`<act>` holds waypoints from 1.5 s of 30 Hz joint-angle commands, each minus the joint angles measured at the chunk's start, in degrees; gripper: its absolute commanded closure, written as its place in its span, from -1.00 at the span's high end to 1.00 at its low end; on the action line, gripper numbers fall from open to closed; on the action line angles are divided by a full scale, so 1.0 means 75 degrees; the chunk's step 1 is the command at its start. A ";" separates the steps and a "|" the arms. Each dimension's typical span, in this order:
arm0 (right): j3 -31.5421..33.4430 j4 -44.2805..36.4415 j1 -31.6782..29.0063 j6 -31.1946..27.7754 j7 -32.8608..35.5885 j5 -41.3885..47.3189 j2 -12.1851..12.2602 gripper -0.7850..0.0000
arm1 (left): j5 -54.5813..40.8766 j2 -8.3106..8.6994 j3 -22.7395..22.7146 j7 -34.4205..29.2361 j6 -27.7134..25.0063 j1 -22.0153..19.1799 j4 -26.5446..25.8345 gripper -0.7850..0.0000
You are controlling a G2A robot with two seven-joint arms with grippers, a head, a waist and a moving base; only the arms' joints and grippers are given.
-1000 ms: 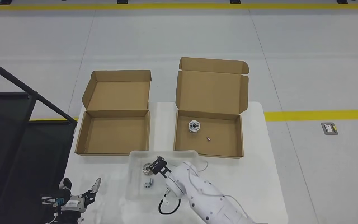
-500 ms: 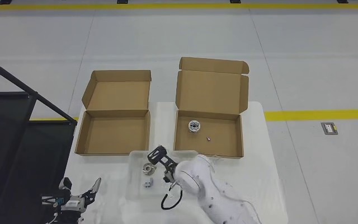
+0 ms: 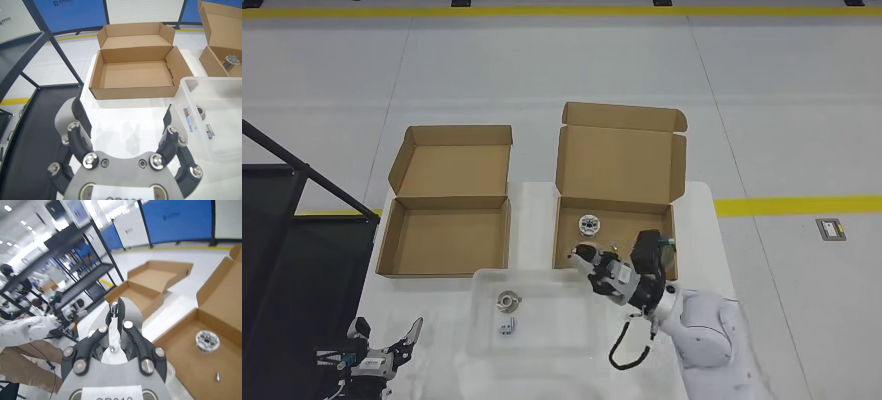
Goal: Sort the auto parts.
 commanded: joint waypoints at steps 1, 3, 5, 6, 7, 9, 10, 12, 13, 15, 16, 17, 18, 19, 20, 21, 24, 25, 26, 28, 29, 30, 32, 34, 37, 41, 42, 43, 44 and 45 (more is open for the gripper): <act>0.0101 0.0607 0.0299 -0.0837 -0.0379 0.0941 0.0082 -1.00 | 0.0000 0.0000 0.0000 0.0000 0.0000 0.0000 0.0000 1.00; -0.0019 0.0898 0.0559 -0.0837 -0.0489 0.1662 0.0186 -1.00 | 0.0000 0.0000 0.0000 0.0000 0.0000 0.0000 0.0000 1.00; -0.0149 0.1177 0.0784 -0.0837 -0.0550 0.2453 0.0311 -1.00 | 0.0000 0.0000 0.0000 0.0000 0.0000 0.0000 0.0000 1.00; -0.0226 0.1278 0.0898 -0.0837 -0.0485 0.2767 0.0380 -1.00 | 0.0000 0.0000 0.0000 0.0000 0.0000 0.0000 0.0000 1.00; -0.0245 0.1445 0.0990 -0.0837 -0.0399 0.2977 0.0452 -1.00 | 0.0000 0.0000 0.0000 0.0000 0.0000 0.0000 0.0000 1.00; -0.0219 0.1817 0.1210 -0.0837 -0.0025 0.2857 0.0599 -1.00 | 0.0000 0.0000 0.0000 0.0000 0.0000 0.0000 0.0000 1.00; -0.0091 0.2115 0.1349 -0.0837 0.0227 0.2328 0.0669 -1.00 | 0.0000 0.0000 0.0000 0.0000 0.0000 0.0000 0.0000 1.00; -0.0144 0.2492 0.1648 -0.0728 0.0438 0.1680 0.0706 -1.00 | 0.0000 0.0000 0.0000 0.0000 0.0000 0.0000 0.0000 1.00; -0.0213 0.2604 0.1819 -0.0344 0.0671 0.1223 0.0721 -1.00 | 0.0000 0.0000 0.0000 0.0000 0.0000 0.0000 0.0000 1.00; -0.0482 0.2612 0.2073 0.0499 0.1008 0.0433 0.0715 -1.00 | 0.0000 0.0000 0.0000 0.0000 0.0000 0.0000 0.0000 1.00; -0.0639 0.2685 0.2215 0.0882 0.1316 0.0106 0.0716 -1.00 | 0.0000 0.0000 0.0000 0.0000 0.0000 0.0000 0.0000 1.00; -0.0741 0.2718 0.2359 0.1393 0.1514 -0.0263 0.0715 -1.00 | 0.0000 0.0000 0.0000 0.0000 0.0000 0.0000 0.0000 1.00; -0.0930 0.2775 0.2495 0.1848 0.1871 -0.0701 0.0711 -1.00 | 0.0000 0.0000 0.0000 0.0000 0.0000 0.0000 0.0000 1.00; -0.1110 0.2834 0.2668 0.2303 0.2200 -0.1019 0.0698 -1.00 | 0.0000 0.0000 0.0000 0.0000 0.0000 0.0000 0.0000 1.00; -0.1278 0.2949 0.2798 0.2660 0.2427 -0.1191 0.0677 -1.00 | 0.0000 0.0000 0.0000 0.0000 0.0000 0.0000 0.0000 1.00; -0.1478 0.3113 0.2969 0.2930 0.2813 -0.1404 0.0659 -1.00 | 0.0000 0.0000 0.0000 0.0000 0.0000 0.0000 0.0000 1.00; -0.1955 0.3605 0.3480 0.3673 0.3446 -0.1892 0.0588 -1.00 | 0.0000 0.0000 0.0000 0.0000 0.0000 0.0000 0.0000 1.00; -0.2102 0.3775 0.3618 0.3813 0.3570 -0.1930 0.0555 -1.00 | 0.0000 0.0000 0.0000 0.0000 0.0000 0.0000 0.0000 1.00; -0.2247 0.3960 0.3767 0.3982 0.3731 -0.2064 0.0529 -1.00 | 0.0000 0.0000 0.0000 0.0000 0.0000 0.0000 0.0000 1.00; -0.2525 0.4280 0.4030 0.4334 0.3976 -0.2320 0.0471 -1.00 | 0.0000 0.0000 0.0000 0.0000 0.0000 0.0000 0.0000 1.00; -0.2667 0.4411 0.4132 0.4465 0.4080 -0.2423 0.0440 -1.00 | 0.0000 0.0000 0.0000 0.0000 0.0000 0.0000 0.0000 1.00; -0.2787 0.4528 0.4222 0.4533 0.4171 -0.2443 0.0408 -1.00 | 0.0000 0.0000 0.0000 0.0000 0.0000 0.0000 0.0000 1.00; -0.2969 0.4753 0.4386 0.4658 0.4291 -0.2486 0.0356 -1.00 | 0.0000 0.0000 0.0000 0.0000 0.0000 0.0000 0.0000 1.00; -0.3145 0.4967 0.4530 0.4796 0.4372 -0.2551 0.0302 -1.00 | 0.0000 0.0000 0.0000 0.0000 0.0000 0.0000 0.0000 1.00; -0.3435 0.5334 0.4763 0.5071 0.4495 -0.2763 0.0214 -1.00 | 0.0000 0.0000 0.0000 0.0000 0.0000 0.0000 0.0000 1.00; -0.3705 0.5852 0.5008 0.5349 0.4385 -0.2782 0.0084 -1.00 | 0.0000 0.0000 0.0000 0.0000 0.0000 0.0000 0.0000 1.00; -0.3764 0.5977 0.5066 0.5416 0.4360 -0.2802 0.0054 -1.00 | 0.0000 0.0000 0.0000 0.0000 0.0000 0.0000 0.0000 1.00; -0.3806 0.6087 0.5117 0.5425 0.4308 -0.2769 0.0025 -1.00 | 0.0000 0.0000 0.0000 0.0000 0.0000 0.0000 0.0000 1.00; -0.3831 0.6195 0.5160 0.5400 0.4252 -0.2701 0.0000 -1.00 | 0.0000 0.0000 0.0000 0.0000 0.0000 0.0000 0.0000 1.00; -0.3849 0.6312 0.5207 0.5364 0.4213 -0.2644 -0.0022 -1.00 | 0.0000 0.0000 0.0000 0.0000 0.0000 0.0000 0.0000 1.00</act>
